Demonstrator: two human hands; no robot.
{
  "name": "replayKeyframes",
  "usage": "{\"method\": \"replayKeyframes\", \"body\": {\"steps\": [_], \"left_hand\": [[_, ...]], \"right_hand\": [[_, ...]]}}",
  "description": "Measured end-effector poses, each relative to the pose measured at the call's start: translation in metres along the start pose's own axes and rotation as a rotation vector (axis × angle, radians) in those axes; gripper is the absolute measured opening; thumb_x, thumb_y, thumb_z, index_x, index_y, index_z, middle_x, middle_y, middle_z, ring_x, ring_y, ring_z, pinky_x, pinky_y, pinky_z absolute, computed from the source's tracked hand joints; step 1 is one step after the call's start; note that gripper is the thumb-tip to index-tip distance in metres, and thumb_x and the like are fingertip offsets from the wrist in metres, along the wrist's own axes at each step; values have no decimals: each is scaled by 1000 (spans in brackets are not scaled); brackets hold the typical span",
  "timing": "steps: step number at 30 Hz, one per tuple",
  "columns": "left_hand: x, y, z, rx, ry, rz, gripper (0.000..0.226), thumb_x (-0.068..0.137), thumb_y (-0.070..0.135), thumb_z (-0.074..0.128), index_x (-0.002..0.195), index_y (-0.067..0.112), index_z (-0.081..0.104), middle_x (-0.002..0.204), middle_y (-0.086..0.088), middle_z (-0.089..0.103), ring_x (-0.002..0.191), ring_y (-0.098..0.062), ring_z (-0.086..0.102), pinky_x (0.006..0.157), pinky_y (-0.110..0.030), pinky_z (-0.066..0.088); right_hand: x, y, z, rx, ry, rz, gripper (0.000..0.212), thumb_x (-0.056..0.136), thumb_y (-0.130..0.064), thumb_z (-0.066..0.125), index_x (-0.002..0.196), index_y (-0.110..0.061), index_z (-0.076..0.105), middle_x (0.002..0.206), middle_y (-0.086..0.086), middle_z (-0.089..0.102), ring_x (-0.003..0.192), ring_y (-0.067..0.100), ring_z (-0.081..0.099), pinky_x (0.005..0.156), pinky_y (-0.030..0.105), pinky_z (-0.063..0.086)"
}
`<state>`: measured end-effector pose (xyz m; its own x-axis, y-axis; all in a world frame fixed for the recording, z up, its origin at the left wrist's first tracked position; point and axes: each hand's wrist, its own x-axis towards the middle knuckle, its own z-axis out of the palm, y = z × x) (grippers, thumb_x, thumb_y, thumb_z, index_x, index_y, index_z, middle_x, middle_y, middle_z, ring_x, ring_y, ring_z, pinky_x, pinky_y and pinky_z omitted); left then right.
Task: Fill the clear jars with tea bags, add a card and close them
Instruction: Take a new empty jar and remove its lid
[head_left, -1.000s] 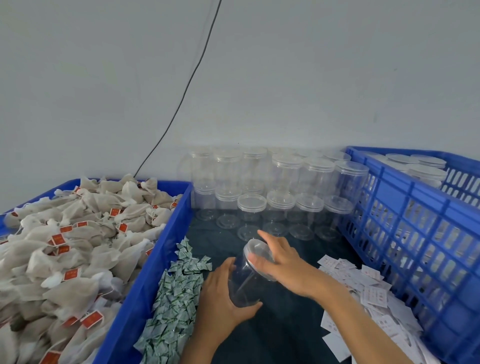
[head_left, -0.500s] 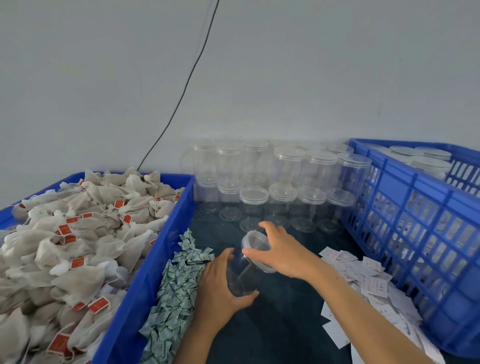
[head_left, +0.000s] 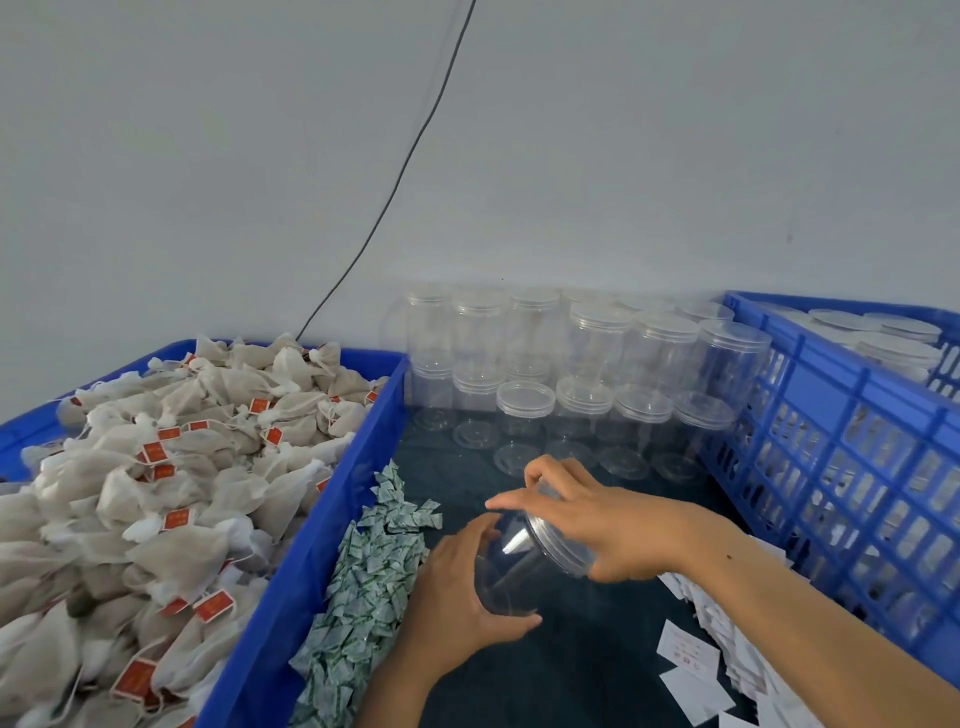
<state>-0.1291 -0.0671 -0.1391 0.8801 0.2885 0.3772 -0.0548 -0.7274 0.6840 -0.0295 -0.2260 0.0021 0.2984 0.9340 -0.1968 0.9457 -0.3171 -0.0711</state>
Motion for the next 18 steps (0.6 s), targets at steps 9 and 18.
{"method": "replayKeyframes", "body": {"steps": [9, 18], "left_hand": [[-3, -2, -5, -249, -88, -125, 79, 53, 61, 83, 121, 46, 46, 106, 21, 64, 98, 5, 60, 84, -23, 53], [-3, 5, -5, -183, 113, -154, 89, 48, 67, 79, 125, 43, 42, 109, 27, 57, 105, 10, 53, 88, -17, 46]], "right_hand": [[5, -1, 27, -592, 438, -145, 109, 41, 5, 55, 143, -31, 44, 127, -2, 39, 115, 16, 43, 74, 15, 47], [15, 10, 38, 245, 410, 101, 107, 76, 12, 47, 146, -54, -1, 152, -14, 10, 142, 11, 12, 106, 32, 37]]}}
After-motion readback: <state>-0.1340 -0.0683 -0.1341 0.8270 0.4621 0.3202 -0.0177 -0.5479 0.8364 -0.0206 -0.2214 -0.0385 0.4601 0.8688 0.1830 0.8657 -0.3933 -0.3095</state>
